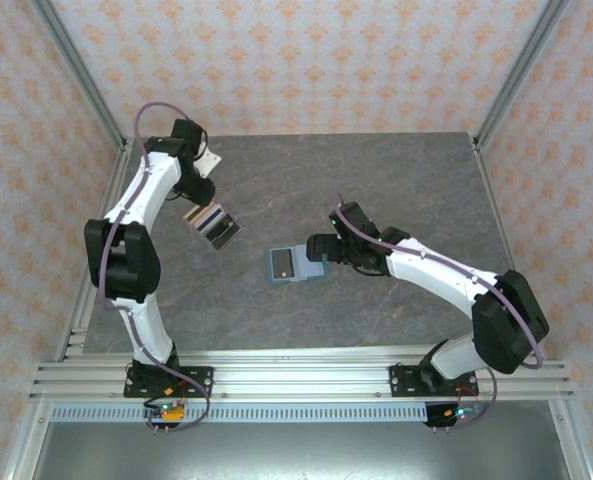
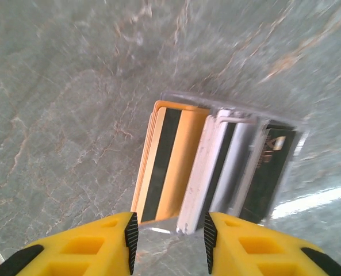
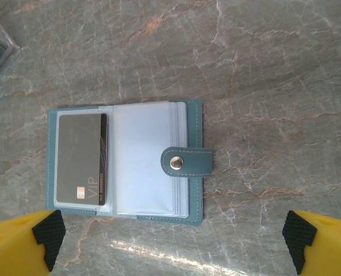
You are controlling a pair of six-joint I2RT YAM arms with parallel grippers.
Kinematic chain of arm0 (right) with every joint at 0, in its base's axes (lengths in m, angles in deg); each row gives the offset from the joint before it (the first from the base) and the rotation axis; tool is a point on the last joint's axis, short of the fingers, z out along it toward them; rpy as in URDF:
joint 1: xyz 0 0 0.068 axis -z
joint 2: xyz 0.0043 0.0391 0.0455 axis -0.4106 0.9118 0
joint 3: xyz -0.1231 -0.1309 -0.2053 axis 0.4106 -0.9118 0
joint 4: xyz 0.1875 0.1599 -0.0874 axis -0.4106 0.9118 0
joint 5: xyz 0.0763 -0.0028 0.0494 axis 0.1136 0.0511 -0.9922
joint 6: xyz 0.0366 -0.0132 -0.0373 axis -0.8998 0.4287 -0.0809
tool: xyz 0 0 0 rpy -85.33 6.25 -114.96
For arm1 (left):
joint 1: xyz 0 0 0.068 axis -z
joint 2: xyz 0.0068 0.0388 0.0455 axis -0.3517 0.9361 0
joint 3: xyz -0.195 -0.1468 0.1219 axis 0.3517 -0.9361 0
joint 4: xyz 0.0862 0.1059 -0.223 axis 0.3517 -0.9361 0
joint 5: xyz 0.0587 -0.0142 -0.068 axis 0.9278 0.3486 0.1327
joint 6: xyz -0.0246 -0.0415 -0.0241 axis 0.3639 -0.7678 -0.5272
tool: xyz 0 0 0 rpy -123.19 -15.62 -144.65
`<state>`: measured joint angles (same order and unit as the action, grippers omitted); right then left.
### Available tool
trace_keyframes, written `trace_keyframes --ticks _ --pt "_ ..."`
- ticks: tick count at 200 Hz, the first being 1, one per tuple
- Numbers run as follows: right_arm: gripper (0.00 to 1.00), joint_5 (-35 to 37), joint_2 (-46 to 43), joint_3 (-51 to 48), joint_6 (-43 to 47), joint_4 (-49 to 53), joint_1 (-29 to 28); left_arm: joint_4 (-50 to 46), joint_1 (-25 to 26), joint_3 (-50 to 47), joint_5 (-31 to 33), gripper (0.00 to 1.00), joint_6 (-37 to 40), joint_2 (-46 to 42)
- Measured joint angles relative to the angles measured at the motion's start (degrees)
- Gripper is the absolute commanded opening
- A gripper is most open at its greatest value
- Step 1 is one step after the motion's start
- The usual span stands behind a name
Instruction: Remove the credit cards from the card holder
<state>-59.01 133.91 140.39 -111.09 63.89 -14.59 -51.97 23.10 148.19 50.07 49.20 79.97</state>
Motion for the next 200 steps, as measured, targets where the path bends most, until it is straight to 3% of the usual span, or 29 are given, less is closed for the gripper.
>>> trace_keyframes --ticks 32,68,133,200 --pt "0.88 -1.4 2.84 1.07 0.37 0.04 -0.59 4.76 0.02 -4.26 -4.52 0.41 -10.05 -9.51" --pt "0.7 -5.31 6.91 3.15 -0.35 -1.11 -3.26 9.14 0.96 -15.69 -6.38 0.43 -24.13 -17.73" --pt "0.38 -16.85 17.25 8.26 -5.64 -6.05 -4.0 11.21 11.67 -30.14 -3.21 0.44 -43.89 -25.77" --pt "0.31 -14.93 25.51 15.74 -6.54 -4.61 -3.89 18.91 20.52 -39.63 -2.03 0.46 -57.44 -28.59"
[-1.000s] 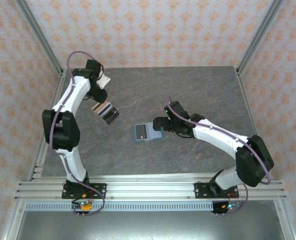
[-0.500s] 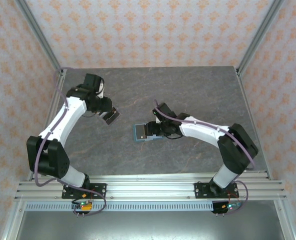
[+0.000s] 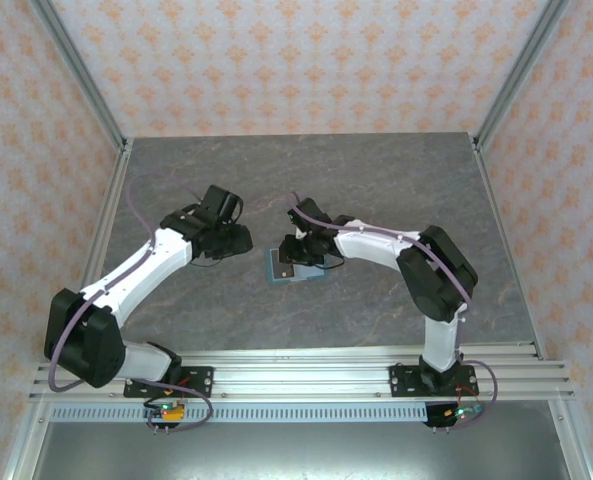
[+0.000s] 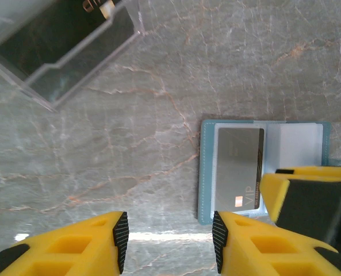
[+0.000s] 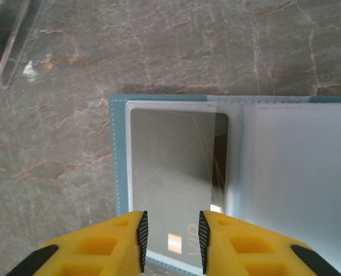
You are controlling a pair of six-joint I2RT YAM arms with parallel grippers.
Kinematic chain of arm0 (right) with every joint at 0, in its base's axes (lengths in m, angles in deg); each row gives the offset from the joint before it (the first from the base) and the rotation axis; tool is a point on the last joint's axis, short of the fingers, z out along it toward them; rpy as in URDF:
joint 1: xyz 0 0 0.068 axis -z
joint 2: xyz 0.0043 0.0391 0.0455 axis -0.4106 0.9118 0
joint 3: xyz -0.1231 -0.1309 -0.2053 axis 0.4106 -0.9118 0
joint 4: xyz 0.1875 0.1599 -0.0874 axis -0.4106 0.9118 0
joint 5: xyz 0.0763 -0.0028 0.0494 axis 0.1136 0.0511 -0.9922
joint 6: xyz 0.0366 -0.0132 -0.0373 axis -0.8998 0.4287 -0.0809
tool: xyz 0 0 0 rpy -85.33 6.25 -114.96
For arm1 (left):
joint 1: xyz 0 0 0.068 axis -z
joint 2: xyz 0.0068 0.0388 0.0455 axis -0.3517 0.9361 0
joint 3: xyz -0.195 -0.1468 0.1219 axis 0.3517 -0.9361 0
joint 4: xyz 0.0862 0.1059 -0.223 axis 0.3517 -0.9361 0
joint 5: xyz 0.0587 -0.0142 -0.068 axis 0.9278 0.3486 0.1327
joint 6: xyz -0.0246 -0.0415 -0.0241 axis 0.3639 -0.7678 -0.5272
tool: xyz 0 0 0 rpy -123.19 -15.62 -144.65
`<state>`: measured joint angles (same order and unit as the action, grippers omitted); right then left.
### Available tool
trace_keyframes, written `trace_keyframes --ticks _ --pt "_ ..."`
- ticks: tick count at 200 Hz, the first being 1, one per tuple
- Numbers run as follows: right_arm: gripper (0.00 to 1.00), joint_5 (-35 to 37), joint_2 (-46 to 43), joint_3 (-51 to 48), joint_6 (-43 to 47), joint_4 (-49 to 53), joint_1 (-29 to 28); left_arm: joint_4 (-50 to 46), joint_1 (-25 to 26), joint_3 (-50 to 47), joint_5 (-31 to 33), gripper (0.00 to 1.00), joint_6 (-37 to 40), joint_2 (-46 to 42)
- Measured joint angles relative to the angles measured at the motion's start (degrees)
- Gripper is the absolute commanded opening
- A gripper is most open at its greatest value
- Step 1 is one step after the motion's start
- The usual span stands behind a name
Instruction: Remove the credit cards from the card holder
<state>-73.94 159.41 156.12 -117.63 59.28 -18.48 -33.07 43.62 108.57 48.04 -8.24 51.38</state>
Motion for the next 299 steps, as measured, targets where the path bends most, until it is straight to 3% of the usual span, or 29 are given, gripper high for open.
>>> trace_keyframes --ticks 73,110,137,299 --pt "0.26 2.01 1.11 -0.2 0.11 1.09 2.01 9.44 5.35 -3.56 -2.78 0.44 -7.02 7.21" --pt "0.25 1.49 1.11 -2.12 -0.79 -0.79 2.67 15.02 6.62 -4.76 -5.2 0.27 -10.49 11.3" --pt "0.25 0.59 1.05 -2.95 -1.57 -1.92 3.19 17.11 6.99 -4.76 -6.32 0.21 -12.28 14.51" --pt "0.2 -4.39 -1.14 -7.76 -2.03 -8.68 3.93 16.37 6.99 -2.12 -4.72 0.08 -12.24 21.03"
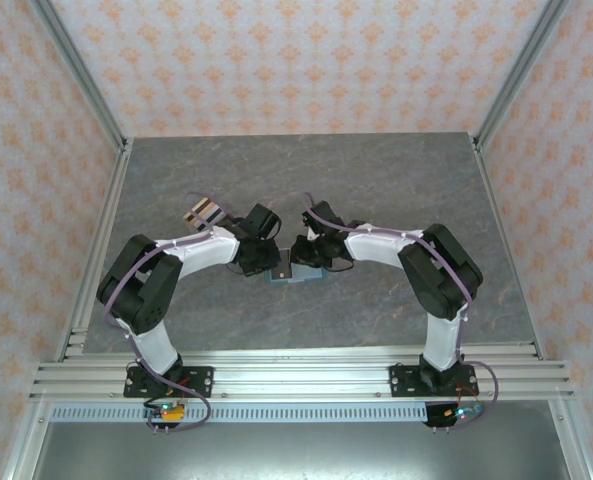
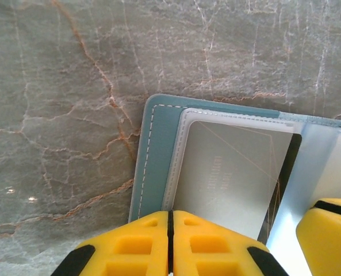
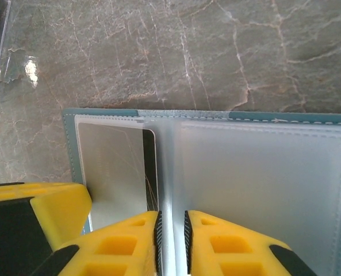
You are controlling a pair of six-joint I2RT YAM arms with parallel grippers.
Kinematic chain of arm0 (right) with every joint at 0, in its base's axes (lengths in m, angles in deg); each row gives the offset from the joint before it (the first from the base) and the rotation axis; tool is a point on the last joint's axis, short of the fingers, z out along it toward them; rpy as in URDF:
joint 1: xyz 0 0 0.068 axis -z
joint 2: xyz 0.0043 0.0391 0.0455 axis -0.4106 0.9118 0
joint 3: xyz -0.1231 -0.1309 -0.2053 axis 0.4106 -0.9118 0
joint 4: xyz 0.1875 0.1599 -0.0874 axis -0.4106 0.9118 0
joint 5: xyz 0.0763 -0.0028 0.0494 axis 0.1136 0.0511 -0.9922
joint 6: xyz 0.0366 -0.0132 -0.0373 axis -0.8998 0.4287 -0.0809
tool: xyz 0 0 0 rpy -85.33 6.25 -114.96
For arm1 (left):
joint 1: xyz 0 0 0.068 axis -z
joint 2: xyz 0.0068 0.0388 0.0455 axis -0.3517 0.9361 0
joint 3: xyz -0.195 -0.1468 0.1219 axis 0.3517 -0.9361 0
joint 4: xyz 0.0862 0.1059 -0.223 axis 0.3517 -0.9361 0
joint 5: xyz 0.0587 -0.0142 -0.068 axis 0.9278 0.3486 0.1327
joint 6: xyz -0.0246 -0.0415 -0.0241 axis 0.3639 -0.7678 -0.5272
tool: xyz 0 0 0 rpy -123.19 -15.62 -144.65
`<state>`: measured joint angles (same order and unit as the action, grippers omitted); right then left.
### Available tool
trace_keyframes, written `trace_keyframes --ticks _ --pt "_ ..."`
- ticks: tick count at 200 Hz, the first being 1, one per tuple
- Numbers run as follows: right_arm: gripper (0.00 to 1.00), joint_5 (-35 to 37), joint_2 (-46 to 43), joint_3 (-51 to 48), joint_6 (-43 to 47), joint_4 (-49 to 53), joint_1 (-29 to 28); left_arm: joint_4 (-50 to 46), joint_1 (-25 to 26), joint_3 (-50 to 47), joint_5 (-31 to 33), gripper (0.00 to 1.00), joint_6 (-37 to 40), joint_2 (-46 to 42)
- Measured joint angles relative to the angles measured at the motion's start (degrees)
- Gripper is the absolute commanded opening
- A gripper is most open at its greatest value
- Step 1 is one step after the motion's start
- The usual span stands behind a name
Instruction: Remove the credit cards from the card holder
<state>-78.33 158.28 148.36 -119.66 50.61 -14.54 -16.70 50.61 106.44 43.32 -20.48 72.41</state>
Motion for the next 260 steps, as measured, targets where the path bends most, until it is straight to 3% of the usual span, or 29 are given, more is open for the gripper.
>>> trace_keyframes --ticks 260 --pt "0.18 -6.4 2.23 0.15 -0.63 -2.91 0.0 1.57 0.0 -1.03 0.22 0.0 0.0 0.26"
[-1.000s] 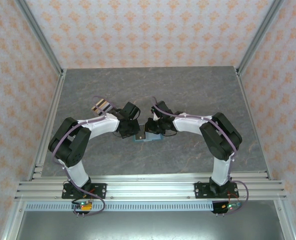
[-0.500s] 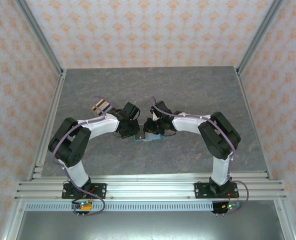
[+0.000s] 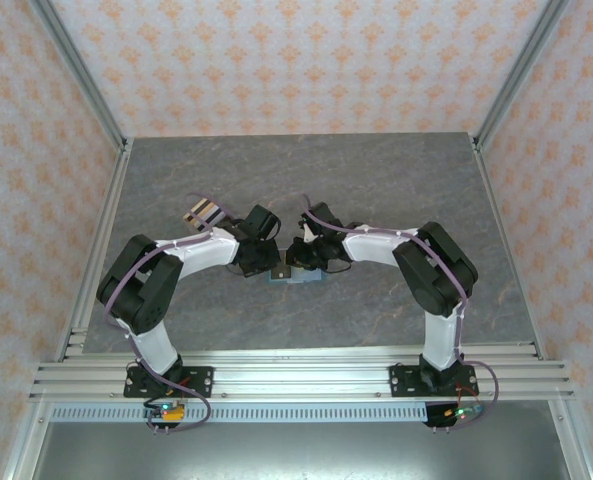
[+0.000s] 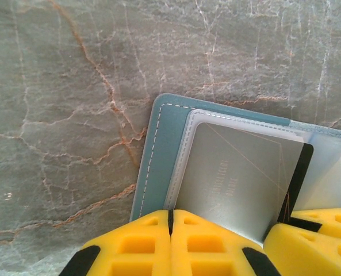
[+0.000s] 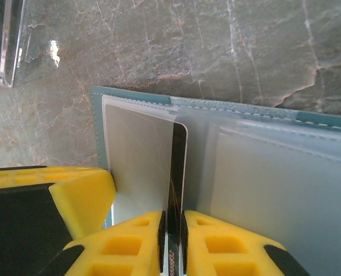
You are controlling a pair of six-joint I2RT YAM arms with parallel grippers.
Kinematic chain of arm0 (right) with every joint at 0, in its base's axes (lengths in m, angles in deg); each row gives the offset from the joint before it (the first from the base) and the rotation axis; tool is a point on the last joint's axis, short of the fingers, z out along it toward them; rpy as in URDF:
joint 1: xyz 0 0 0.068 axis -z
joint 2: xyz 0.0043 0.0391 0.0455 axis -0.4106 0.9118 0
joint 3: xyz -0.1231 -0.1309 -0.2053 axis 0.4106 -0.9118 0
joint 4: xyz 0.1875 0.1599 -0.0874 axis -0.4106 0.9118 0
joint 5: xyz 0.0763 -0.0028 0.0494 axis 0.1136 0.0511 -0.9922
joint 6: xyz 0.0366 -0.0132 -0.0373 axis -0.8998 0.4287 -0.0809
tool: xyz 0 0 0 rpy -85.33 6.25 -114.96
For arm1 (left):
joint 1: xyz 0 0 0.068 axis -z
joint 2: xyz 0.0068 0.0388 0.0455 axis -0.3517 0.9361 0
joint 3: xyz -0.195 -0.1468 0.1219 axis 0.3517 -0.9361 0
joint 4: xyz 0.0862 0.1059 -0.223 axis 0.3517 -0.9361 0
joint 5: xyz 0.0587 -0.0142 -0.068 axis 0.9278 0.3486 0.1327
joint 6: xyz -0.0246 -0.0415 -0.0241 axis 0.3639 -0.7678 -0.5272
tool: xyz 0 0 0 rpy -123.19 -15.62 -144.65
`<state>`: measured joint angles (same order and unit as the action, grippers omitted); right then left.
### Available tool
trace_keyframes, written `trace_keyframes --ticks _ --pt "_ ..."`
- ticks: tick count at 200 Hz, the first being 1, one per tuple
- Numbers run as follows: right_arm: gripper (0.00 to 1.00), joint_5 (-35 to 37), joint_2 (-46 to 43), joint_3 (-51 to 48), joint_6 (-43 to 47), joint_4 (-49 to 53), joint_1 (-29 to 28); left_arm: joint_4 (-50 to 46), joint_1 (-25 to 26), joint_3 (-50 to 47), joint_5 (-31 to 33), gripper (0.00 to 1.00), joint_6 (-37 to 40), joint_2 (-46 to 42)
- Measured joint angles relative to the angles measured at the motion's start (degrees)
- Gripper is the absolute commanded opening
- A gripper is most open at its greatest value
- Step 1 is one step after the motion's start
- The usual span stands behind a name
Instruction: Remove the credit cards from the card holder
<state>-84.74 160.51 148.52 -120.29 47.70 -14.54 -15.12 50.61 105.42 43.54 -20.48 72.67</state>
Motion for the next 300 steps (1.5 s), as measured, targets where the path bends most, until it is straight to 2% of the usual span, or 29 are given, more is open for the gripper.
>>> trace_keyframes --ticks 27,125,191,300 --pt "0.17 -0.42 0.0 0.0 0.0 -0.13 0.11 0.02 0.0 0.0 0.04 0.0 0.02 0.11" --pt "0.0 -1.73 -1.81 -2.71 -0.66 -3.72 1.14 -0.02 0.0 0.5 0.22 0.03 0.04 0.48" --pt "0.0 -1.64 -3.04 -4.48 -1.31 -4.94 2.05 -0.11 0.26 0.68 0.24 0.08 0.02 0.48" --pt "0.0 -0.52 -3.37 -4.83 -1.38 -4.35 2.56 -4.39 0.26 2.05 0.61 0.06 1.42 -0.24"
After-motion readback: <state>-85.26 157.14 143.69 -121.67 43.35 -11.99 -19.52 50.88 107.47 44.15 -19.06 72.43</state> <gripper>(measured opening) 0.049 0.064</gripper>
